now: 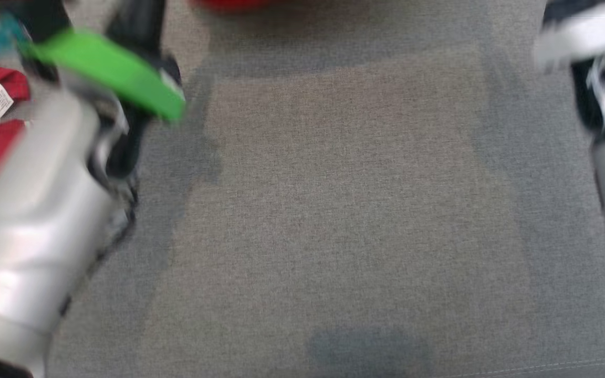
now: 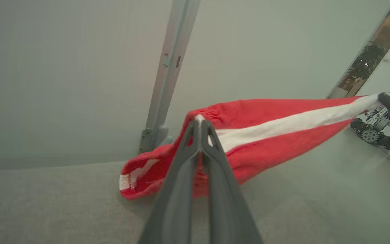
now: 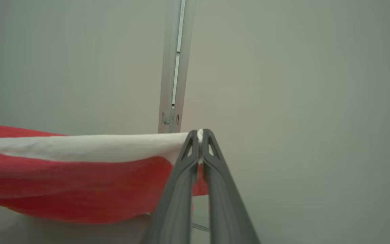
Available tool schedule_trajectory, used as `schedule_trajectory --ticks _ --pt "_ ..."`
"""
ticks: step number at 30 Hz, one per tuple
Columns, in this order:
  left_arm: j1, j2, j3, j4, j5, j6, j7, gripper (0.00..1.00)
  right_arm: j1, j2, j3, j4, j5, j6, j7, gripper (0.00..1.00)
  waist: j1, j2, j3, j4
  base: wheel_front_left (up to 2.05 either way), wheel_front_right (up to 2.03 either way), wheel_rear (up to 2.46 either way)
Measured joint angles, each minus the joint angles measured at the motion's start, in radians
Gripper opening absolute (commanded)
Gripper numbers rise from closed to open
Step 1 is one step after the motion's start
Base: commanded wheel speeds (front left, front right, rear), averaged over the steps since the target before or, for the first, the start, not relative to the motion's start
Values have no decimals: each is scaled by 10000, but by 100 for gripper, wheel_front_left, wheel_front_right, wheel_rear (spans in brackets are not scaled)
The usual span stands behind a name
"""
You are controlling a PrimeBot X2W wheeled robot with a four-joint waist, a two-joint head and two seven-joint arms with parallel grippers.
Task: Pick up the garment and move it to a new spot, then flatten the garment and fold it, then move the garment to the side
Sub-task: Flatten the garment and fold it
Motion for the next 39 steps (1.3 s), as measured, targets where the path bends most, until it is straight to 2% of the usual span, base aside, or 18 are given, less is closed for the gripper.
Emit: schedule_trajectory --ticks 5,9,14,16,21,27,33,39 --pt "2931 -368 -123 -201 -407 -4 -2 0 2843 -270 -215 297 288 6 2 0 -1 0 -249 -26 0 0 0" --pt "4382 -594 -268 -372 -545 -13 -12 0 4395 -288 -435 477 420 10 2 0 -2 0 -592 -8 0 0 0" --pt "5781 -773 -127 -487 -690 -23 -13 0 5799 -50 -930 493 516 17 2 0 -2 0 -1171 31 0 0 0" --pt "6252 -780 -272 -500 -581 -23 -13 0 6367 44 -853 477 510 13 0 0 -2 0 -1460 53 0 0 0" --pt "7559 -974 257 -669 -667 -23 -21 0 7546 422 -800 332 516 10 0 0 -2 0 -2290 91 0 0 0" --pt "9133 -1103 353 -830 -481 -23 -29 0 9020 849 -945 343 500 8 0 0 -2 0 -3420 87 0 0 0" --pt "10358 -1074 792 -1095 -171 -23 -29 0 10131 965 -959 -6 430 10 0 0 -2 0 -4317 46 0 0 0" --pt "11025 -1043 1060 -1080 301 -23 -29 0 11135 742 -654 -263 410 10 0 0 -3 0 -4768 141 0 0 0"
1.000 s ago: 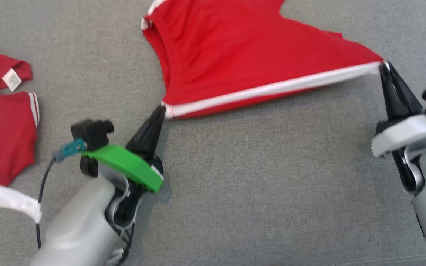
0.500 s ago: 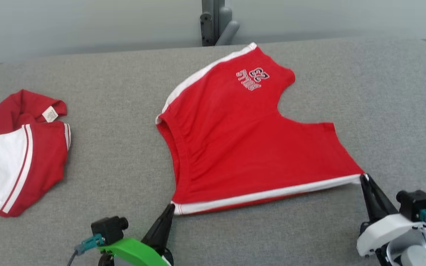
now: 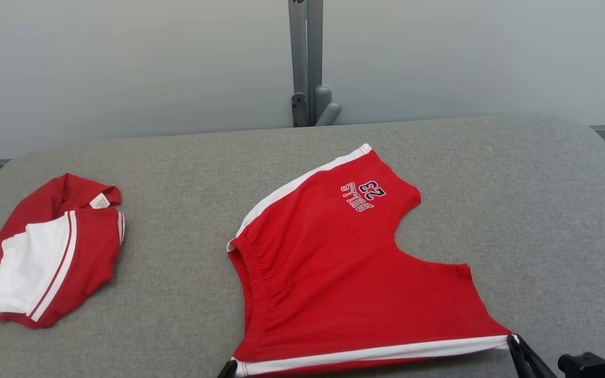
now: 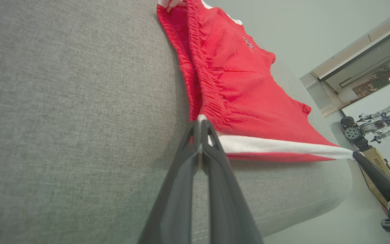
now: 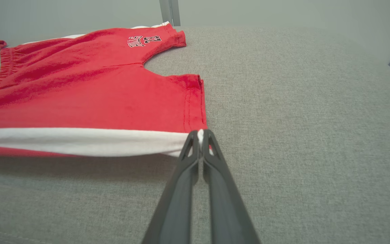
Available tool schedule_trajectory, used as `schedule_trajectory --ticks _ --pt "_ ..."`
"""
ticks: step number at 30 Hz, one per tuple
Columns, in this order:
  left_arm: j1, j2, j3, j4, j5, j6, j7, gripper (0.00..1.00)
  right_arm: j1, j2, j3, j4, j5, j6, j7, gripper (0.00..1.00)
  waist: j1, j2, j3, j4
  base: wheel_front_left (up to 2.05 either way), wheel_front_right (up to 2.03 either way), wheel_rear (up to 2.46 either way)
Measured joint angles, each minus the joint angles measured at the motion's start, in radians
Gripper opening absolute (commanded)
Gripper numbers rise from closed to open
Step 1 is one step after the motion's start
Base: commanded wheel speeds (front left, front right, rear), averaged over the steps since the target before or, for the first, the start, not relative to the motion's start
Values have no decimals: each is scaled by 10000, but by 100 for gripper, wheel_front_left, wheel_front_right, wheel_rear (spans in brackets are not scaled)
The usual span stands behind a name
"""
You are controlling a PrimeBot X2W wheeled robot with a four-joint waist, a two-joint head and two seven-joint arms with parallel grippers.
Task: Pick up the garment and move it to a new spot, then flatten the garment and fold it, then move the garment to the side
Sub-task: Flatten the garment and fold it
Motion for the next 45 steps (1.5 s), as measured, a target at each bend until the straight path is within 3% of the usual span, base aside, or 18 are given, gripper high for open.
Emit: schedule_trajectory --ticks 12,18,32,45 --pt "637 188 428 -88 533 -2 2 0 1147 -236 487 -732 219 2 0 0 0 0 -331 228 0 0 0" --pt "588 186 456 -947 1043 0 0 0 751 -265 207 -1049 247 -2 0 0 0 0 -159 316 0 0 0" --pt "-2266 -533 372 -1175 1012 0 -2 0 -4540 -1076 688 614 -286 -4 0 0 1 0 1183 1029 0 0 0" --pt "-4508 -1762 1135 -278 1200 0 -2 0 -9171 -1425 1933 4008 -947 -4 0 0 1 0 3294 1983 0 0 0"
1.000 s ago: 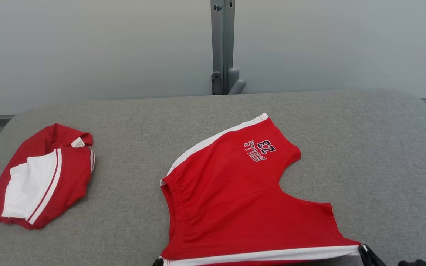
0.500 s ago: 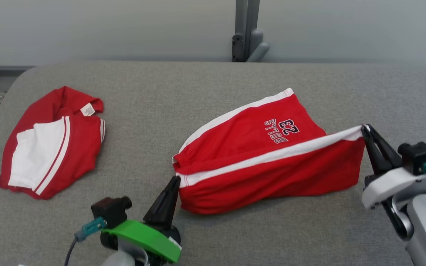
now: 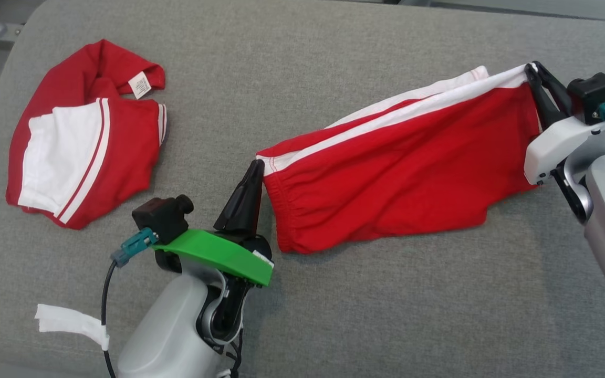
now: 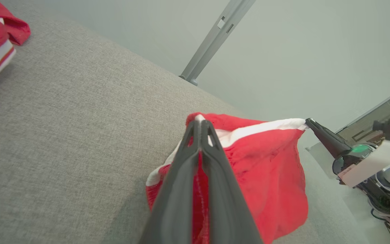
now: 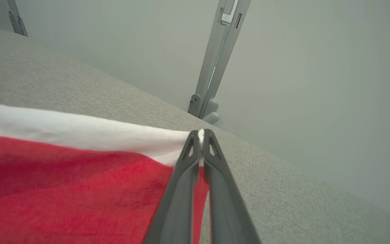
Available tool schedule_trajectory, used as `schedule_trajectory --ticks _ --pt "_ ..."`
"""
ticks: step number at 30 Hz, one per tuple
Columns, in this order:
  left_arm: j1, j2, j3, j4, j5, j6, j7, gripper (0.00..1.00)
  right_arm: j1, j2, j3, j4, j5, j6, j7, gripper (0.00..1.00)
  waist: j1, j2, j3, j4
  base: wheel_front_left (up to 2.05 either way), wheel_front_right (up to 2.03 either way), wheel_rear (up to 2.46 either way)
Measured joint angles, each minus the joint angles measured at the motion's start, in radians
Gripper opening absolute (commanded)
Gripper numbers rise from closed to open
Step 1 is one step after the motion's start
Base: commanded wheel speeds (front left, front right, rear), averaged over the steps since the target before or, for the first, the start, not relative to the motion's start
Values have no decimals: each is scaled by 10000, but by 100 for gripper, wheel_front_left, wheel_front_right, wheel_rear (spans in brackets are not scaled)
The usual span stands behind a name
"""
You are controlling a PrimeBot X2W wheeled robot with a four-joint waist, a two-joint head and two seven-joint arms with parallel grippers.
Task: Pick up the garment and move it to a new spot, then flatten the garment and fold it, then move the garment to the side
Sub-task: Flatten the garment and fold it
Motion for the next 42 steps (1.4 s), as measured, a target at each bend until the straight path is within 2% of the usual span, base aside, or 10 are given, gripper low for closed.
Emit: schedule_trajectory --ticks 9,10,11,12,13,25,38,39,40,42 --pt "-801 -270 -13 387 261 0 0 0 -1506 -82 90 1415 -456 0 0 0 0 0 1244 668 0 0 0" --pt "-844 -276 -75 416 259 0 0 0 -1555 -35 104 1526 -454 0 0 7 0 0 1332 715 0 0 0" --pt "-864 -278 -136 426 251 0 0 9 -1590 23 127 1624 -454 0 0 49 0 0 1412 758 0 0 0" --pt "-875 -278 -205 418 219 0 0 42 -1606 81 138 1674 -454 0 0 100 1 0 1480 790 0 0 0" --pt "-894 -280 -261 410 194 0 0 100 -1620 127 138 1687 -454 0 0 100 0 0 1536 814 0 0 0" --pt "-440 -297 869 548 1645 0 0 100 -478 385 -1087 642 219 0 0 100 0 0 1092 558 0 0 0" --pt "453 -303 1264 585 2382 0 0 100 784 957 -1060 2435 1285 0 -6 100 0 0 362 353 0 0 0" --pt "464 -299 1264 619 2441 0 0 100 722 1016 -1035 2594 1423 0 35 91 0 0 342 372 0 0 0" --pt "469 -299 1264 631 2481 0 0 100 652 1076 -993 2727 1542 -10 73 51 0 0 319 391 0 0 0" --pt "485 -299 1277 639 2531 0 0 100 589 1126 -872 2947 1755 -12 75 0 0 0 270 424 0 0 0"
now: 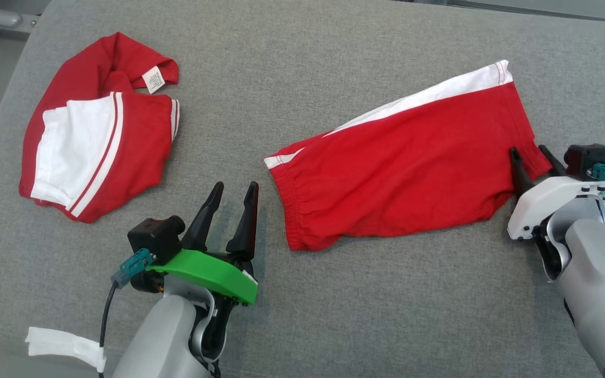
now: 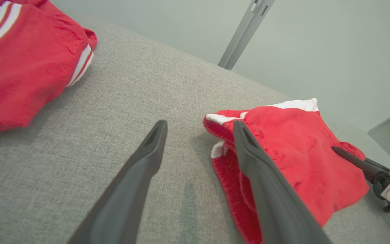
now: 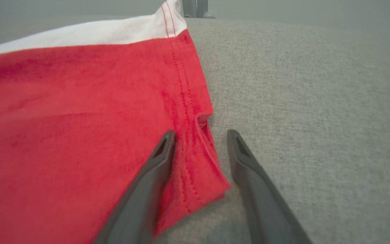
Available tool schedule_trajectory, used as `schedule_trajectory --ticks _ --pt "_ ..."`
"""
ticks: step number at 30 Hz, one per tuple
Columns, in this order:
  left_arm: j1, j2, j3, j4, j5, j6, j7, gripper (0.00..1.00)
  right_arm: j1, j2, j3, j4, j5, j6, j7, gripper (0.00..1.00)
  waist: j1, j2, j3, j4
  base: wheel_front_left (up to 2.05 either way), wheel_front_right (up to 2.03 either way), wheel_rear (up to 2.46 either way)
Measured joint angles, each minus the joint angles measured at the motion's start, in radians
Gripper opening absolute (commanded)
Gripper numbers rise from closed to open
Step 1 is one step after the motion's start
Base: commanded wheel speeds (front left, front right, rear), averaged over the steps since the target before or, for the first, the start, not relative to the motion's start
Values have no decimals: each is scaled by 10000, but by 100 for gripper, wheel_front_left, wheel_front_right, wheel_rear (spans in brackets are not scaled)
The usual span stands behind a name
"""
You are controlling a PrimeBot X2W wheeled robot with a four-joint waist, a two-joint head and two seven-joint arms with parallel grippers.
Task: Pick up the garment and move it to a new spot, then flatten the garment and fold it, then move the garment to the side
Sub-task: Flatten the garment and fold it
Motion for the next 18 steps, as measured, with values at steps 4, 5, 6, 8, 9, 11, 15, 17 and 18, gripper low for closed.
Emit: schedule_trajectory --ticks 4,5,6,8,9,11,15,17,18 --pt "164 -2 104 69 198 0 0 100 -16 180 157 257 466 6 -15 0 0 0 -164 12 0 0 0" --pt "217 0 159 104 245 0 0 100 2 190 167 288 581 6 -19 0 0 0 -223 -2 0 0 0" --pt "272 2 196 144 366 0 0 100 50 201 140 295 704 10 -35 0 0 0 -290 -23 0 0 0" --pt "435 -2 268 209 531 0 0 100 220 276 29 265 918 12 -77 0 0 0 -443 -81 0 0 0" --pt "546 -2 305 232 566 0 0 100 345 324 -54 224 1028 12 -77 0 0 0 -534 -119 0 0 0" --pt "771 8 360 263 594 0 0 100 687 382 -293 -138 1221 12 -75 0 0 0 -729 -213 0 0 0" --pt "1235 88 518 309 673 0 0 100 1638 577 -857 -777 1398 12 -75 0 0 0 -1197 -453 0 0 0" --pt "1501 130 589 330 708 0 0 100 2137 696 -1057 -991 1409 12 -75 0 0 0 -1448 -588 0 0 0" --pt "1621 153 598 328 717 0 0 100 2365 742 -1124 -1078 1407 12 -75 0 0 0 -1572 -658 0 0 0"
